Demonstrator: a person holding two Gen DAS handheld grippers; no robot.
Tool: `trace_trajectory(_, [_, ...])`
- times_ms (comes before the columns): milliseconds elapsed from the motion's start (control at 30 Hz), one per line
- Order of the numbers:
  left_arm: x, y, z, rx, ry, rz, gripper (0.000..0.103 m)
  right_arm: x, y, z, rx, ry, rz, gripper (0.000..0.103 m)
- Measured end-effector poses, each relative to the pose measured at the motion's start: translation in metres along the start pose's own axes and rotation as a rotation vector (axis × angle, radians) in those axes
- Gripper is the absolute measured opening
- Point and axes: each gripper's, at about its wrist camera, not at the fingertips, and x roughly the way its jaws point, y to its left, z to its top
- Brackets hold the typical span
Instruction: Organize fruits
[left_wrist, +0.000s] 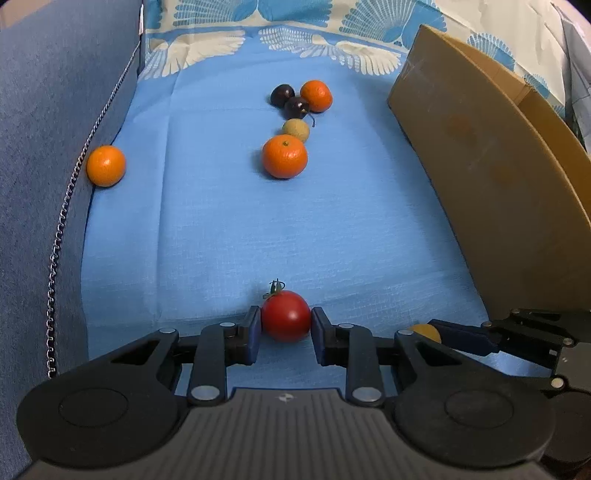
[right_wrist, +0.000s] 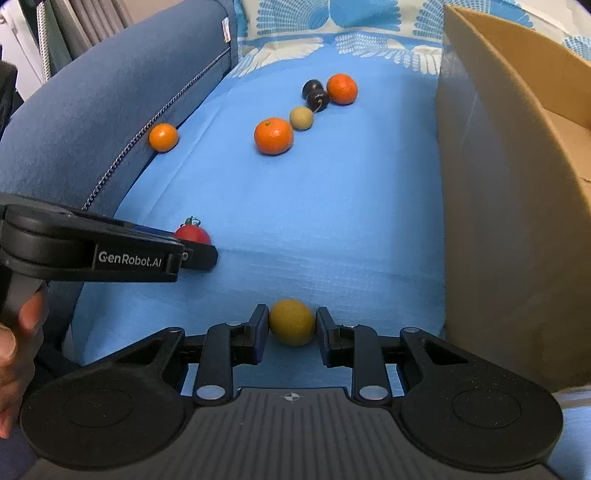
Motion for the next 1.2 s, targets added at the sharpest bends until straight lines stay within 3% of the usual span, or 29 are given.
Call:
trace_trajectory(767, [-0.019,-0.002,-0.008,0.011,-0.088,-0.013,0.031,-0.019,-0.005,0.001,0.014,-0.060,-0.020,0.029])
trace_trajectory(1200, [-0.044,-0.003,-0.012,-0.003,-0.196,-0.022,0.031,-0.047,-0.006,0.006,0.004,-0.183,-0.020,0.029])
